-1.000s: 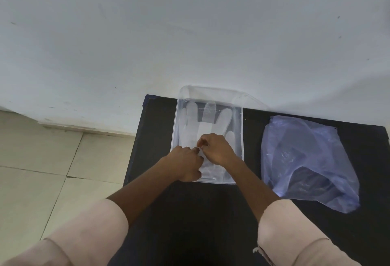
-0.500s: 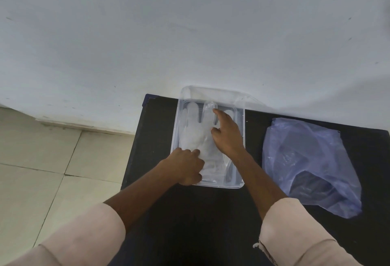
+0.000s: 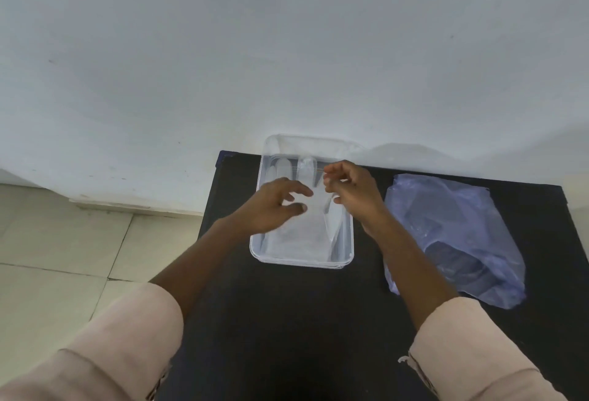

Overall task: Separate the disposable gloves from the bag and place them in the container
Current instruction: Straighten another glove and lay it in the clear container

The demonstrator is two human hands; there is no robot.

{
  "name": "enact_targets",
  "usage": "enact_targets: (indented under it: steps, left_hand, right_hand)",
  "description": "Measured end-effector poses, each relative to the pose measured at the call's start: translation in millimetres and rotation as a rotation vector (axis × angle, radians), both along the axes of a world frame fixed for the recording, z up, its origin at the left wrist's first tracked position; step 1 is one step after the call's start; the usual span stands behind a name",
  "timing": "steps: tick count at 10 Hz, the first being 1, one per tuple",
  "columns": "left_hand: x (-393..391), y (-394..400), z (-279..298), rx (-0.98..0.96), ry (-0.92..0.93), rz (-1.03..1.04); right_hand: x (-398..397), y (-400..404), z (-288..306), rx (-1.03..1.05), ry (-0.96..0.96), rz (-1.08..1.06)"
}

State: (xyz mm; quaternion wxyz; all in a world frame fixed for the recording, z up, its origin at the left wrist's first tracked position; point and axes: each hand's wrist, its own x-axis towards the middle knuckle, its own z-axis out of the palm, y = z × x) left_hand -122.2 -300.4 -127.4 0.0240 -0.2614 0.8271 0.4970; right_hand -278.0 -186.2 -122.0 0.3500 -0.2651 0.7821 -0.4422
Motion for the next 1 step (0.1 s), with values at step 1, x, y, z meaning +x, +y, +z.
enact_targets:
  steps: [1]
  left_hand:
    - [-1.9,3.1,16.5,0.105,0.057,0.170]
  right_hand:
    - [-5.6,9.7,14.7,-0.046,-0.068,-0.005]
